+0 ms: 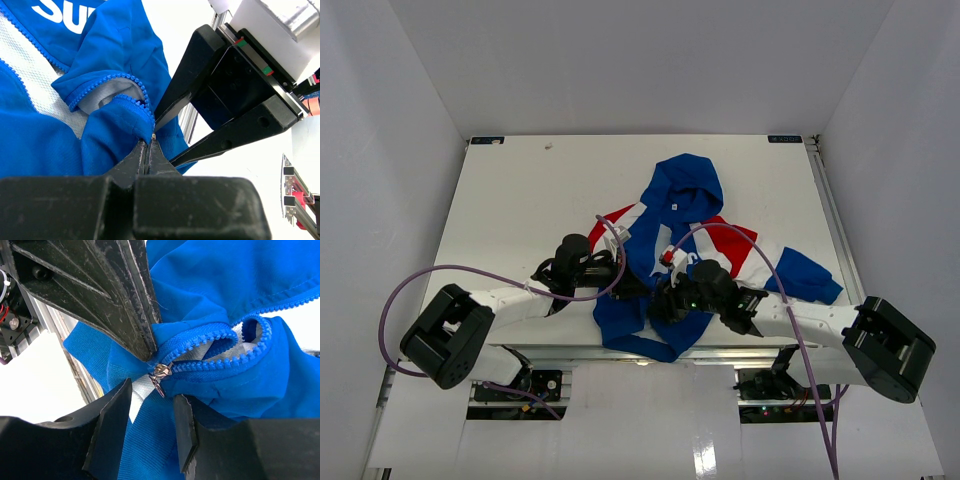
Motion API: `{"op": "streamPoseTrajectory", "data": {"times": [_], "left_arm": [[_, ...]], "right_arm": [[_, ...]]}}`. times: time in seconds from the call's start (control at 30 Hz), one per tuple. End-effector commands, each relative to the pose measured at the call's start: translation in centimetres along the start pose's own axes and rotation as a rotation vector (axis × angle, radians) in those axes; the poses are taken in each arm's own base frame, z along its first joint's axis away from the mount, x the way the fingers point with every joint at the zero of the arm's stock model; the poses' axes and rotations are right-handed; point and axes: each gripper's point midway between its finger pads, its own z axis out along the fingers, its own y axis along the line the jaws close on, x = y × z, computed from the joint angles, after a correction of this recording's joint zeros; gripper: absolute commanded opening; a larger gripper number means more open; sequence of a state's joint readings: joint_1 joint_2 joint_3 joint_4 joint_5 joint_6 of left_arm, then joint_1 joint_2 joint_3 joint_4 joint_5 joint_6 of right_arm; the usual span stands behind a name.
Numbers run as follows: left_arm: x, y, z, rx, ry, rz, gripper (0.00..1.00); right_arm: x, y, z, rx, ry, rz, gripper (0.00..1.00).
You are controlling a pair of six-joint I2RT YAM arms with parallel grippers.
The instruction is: Zip up the jacket
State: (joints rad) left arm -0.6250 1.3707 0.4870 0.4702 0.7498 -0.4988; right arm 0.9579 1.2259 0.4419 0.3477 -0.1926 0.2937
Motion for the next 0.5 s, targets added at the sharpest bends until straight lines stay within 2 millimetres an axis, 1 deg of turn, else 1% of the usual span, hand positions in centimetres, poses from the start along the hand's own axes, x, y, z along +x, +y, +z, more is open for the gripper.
{"op": "streamPoseTrajectory", "data": {"times": [0.0,0.13,0.17,0.2,0.3,0.4,0.47], "left_arm": [[-0.46,-0.24,0.17,0.014,-0.005,0.009,0.0],[-0.52,-0.21,0.15,0.014,-0.007,0.009,0.0],[-0.44,-0.24,0.14,0.014,-0.005,0.009,0.0],[-0.43,-0.25,0.14,0.014,-0.005,0.009,0.0],[-0.58,-0.34,0.13,0.016,-0.008,0.013,0.0],[-0.52,-0.32,0.11,0.016,-0.008,0.012,0.0],[-0.49,-0.3,0.1,0.015,-0.007,0.011,0.0]], "right_arm": [[-1.78,1.43,0.07,-0.039,-0.064,-0.002,0.44],[-1.95,1.4,-0.05,-0.026,-0.075,-0.006,0.42],[-1.98,1.37,-0.09,-0.023,-0.077,-0.005,0.39],[-2.0,1.32,-0.1,-0.021,-0.078,-0.005,0.39],[-2.1,1.18,-0.08,-0.012,-0.085,0.002,0.3],[-2.37,1.25,-0.1,-0.012,-0.096,0.003,0.26],[-2.45,1.25,-0.11,-0.009,-0.099,0.005,0.24]]}}
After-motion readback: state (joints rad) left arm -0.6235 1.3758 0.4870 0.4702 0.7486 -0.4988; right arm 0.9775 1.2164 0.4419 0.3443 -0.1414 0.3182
